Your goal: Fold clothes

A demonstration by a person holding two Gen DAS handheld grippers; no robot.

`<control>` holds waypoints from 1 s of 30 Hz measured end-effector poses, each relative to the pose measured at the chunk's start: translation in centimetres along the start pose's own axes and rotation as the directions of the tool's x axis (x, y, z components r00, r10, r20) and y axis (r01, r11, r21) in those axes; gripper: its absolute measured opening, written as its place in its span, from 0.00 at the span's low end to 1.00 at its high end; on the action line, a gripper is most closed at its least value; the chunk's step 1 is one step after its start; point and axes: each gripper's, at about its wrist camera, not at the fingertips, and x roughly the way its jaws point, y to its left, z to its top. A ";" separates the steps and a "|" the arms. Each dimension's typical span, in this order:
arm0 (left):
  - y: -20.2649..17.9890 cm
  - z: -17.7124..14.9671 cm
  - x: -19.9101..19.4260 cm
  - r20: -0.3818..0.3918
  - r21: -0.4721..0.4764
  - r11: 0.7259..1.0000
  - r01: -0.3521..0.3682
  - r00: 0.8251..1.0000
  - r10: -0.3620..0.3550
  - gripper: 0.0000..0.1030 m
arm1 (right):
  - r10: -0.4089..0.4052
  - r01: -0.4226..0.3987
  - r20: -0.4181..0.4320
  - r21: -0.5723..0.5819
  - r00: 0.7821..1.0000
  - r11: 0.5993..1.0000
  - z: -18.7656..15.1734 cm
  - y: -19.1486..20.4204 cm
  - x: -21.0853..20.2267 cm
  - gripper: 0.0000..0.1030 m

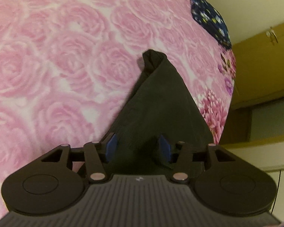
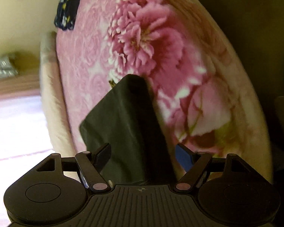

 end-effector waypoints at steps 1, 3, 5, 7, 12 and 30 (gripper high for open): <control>-0.1 0.2 0.3 -0.004 0.038 0.999 0.009 1.000 -0.009 0.45 | 0.020 -0.020 0.004 0.006 1.000 1.000 -0.4 -0.4 0.1 0.76; -0.3 0.3 0.9 -0.025 0.093 0.995 0.021 1.000 -0.019 0.43 | 0.046 -0.046 0.016 0.010 0.999 0.999 -1.0 -1.0 0.5 0.75; -0.5 0.4 1.5 -0.046 0.145 0.989 0.034 0.999 -0.027 0.42 | 0.075 -0.075 0.022 0.008 0.997 0.997 -1.5 -1.6 1.1 0.55; -0.8 0.2 1.7 -0.060 0.207 0.978 0.037 0.998 -0.025 0.38 | 0.083 -0.083 0.025 0.003 0.996 0.997 -1.7 -1.9 1.7 0.44; -0.9 -0.3 0.9 -0.041 0.316 0.947 0.053 0.998 -0.042 0.13 | 0.067 -0.063 0.046 -0.079 0.997 0.995 -2.1 -1.6 2.5 0.28; 1.1 0.6 1.9 0.052 0.187 0.980 0.070 0.995 -0.081 0.51 | -0.016 0.080 0.178 -0.355 0.984 0.931 -1.5 2.1 0.6 0.73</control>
